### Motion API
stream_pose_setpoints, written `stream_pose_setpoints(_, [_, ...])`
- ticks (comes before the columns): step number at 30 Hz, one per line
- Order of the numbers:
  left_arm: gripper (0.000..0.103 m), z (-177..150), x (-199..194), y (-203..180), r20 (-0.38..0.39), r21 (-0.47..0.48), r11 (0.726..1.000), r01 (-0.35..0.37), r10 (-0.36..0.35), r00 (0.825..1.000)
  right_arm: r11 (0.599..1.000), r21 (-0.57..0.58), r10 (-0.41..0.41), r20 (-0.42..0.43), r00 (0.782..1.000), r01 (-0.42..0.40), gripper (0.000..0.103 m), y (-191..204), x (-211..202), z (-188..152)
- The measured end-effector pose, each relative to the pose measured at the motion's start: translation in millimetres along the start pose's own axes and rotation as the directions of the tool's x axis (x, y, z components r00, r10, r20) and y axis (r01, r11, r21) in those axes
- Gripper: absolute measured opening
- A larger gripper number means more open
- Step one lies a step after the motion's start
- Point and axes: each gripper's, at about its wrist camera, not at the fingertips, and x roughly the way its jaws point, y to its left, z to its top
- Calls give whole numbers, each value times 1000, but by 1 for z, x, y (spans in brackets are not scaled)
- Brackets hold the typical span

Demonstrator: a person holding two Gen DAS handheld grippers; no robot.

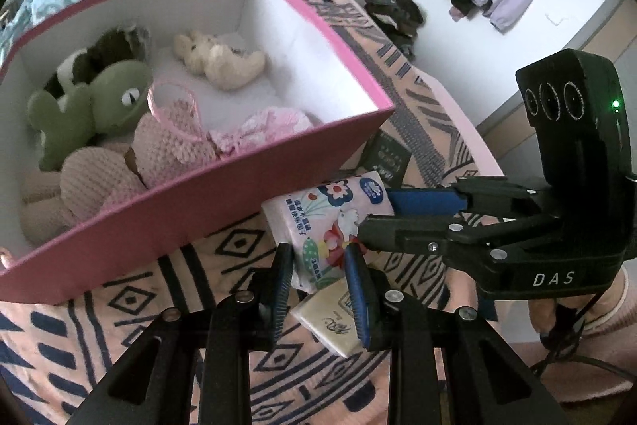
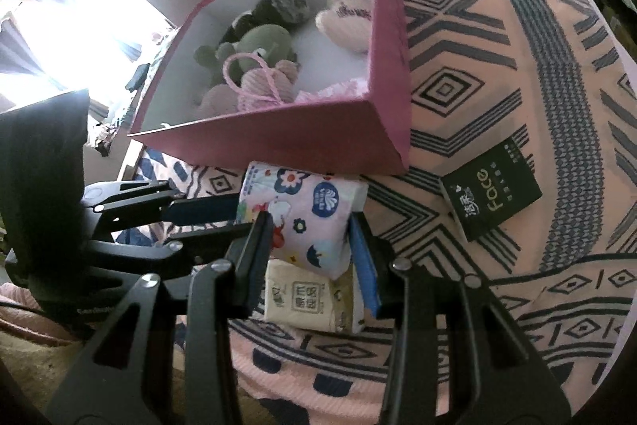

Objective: Organize objects
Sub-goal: 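Grasp the floral tissue pack with the right gripper and lift it, then lower the floral tissue pack into the box and open the right gripper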

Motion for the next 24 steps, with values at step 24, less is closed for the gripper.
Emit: stream_pose_setpoints(24, [27, 30, -50, 0, 153, 27, 999, -19, 14, 988, 991, -132, 17, 138, 990, 1, 43, 54, -50, 32])
